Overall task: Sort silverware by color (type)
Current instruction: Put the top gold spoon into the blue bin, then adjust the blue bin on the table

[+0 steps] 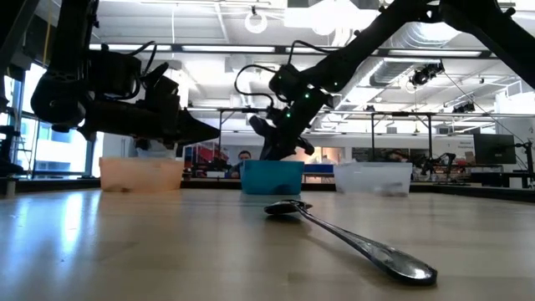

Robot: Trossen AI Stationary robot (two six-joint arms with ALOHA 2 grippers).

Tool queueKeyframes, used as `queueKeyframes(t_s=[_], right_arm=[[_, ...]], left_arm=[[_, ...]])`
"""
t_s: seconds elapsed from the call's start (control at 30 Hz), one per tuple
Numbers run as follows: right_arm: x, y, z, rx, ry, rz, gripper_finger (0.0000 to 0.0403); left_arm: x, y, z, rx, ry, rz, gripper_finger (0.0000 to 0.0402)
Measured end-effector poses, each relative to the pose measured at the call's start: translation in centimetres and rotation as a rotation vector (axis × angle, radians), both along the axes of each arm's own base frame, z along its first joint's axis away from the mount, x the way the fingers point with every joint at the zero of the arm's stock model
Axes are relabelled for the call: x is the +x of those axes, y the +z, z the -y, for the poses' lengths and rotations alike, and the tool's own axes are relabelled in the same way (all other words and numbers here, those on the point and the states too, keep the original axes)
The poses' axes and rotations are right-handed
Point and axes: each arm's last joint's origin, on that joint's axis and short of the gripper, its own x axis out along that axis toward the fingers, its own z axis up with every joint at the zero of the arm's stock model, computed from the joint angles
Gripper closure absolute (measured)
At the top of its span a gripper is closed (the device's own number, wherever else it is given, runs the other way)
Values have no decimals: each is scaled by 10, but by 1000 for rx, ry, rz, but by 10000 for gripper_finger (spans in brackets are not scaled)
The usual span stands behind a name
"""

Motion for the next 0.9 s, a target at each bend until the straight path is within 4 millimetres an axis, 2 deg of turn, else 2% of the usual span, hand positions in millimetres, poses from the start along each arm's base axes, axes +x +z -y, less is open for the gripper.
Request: queueKeyframes(t_s=[0.13,0.23,0.33,0.43,0.47,0.53,0.67,0.77,0.9], right_arm=[[1,5,0,-14,34,-23,285],[0,24,0,-42,96,-96,280],[-8,50,-7,-88,163,-210,312],[-23,60,-18,-57,223,-349,377],[-30,59,-22,-36,230,-394,389],[-41,53,-30,6,238,-457,390],[-54,23,-48,66,239,-529,395],[-57,1,-59,74,239,-505,399],[-53,-11,-63,96,258,-378,401]], left_arm=[[0,0,0,-1,0,-2,339],[0,-1,1,-4,-19,-5,339],[0,-2,1,-10,-36,-17,339],[0,-4,1,-22,-39,-40,339],[0,-5,1,-28,-39,-50,339],[0,-7,1,-44,-39,-67,340],[-1,-12,2,-65,-41,-112,354],[-1,-16,2,-83,-41,-146,373],[1,-15,1,-96,-31,-134,397]])
